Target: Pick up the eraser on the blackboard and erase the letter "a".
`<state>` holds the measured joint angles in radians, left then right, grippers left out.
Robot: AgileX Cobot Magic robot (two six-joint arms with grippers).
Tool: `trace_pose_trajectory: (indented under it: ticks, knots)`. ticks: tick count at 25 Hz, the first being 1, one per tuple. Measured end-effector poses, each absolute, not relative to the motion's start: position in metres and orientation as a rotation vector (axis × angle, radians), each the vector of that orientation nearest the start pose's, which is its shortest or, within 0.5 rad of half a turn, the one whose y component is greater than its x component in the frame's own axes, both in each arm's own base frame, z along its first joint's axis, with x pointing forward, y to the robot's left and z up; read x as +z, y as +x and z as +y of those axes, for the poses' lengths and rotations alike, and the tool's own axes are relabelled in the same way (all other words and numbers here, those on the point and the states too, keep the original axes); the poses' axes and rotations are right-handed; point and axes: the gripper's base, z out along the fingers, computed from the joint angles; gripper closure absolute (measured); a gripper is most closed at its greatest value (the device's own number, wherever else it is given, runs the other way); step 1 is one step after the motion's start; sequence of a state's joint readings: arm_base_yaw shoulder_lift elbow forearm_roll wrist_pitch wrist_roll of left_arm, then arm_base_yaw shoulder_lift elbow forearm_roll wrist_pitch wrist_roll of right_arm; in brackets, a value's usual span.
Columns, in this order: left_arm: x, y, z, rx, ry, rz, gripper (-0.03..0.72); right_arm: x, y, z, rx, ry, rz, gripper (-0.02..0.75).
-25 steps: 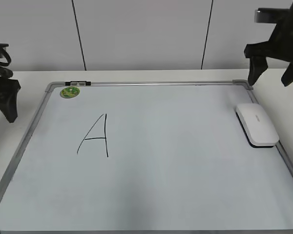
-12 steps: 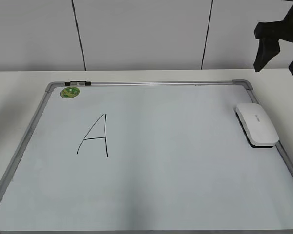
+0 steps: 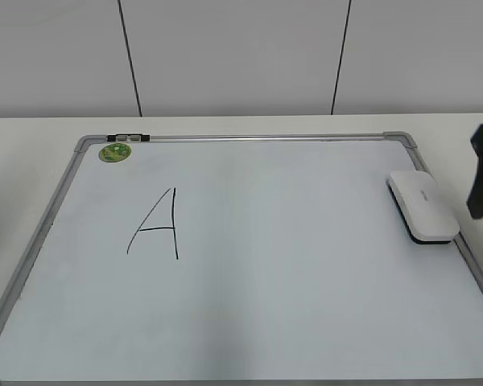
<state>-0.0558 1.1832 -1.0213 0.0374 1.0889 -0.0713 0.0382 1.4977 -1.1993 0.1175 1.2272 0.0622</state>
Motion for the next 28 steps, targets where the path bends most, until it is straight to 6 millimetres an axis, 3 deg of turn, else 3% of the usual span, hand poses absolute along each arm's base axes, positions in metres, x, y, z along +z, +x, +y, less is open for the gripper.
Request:
trace_pose_trajectory:
  ticks: [2, 5, 11, 14, 21, 24, 28]
  knots:
    - [0.324, 0.191, -0.011, 0.020, 0.032, 2.642, 0.099, 0.286, 0.249, 0.019, 0.172, 0.084, 2.985, 0.147]
    - [0.327, 0.156, -0.012, 0.051, 0.097, 2.536, 0.099, 0.292, 0.219, 0.017, 0.155, 0.071, 2.888, 0.147]
    - [0.322, 0.097, -0.008, 0.035, 0.157, 2.382, 0.099, 0.318, 0.146, 0.013, 0.151, 0.007, 2.566, 0.148]
    - [0.315, 0.072, -0.006, -0.003, 0.155, 2.315, 0.099, 0.312, 0.126, 0.014, 0.178, 0.006, 2.536, 0.148]
    - [0.295, 0.032, 0.001, -0.031, 0.164, 2.223, 0.099, 0.293, 0.088, 0.015, 0.208, -0.018, 2.482, 0.148]
    - [0.283, 0.026, 0.002, -0.039, 0.173, 2.234, 0.099, 0.291, 0.074, 0.015, 0.201, -0.040, 2.429, 0.149]
    - [0.280, 0.023, 0.002, -0.048, 0.182, 2.230, 0.100, 0.279, 0.054, 0.013, 0.170, -0.100, 2.365, 0.149]
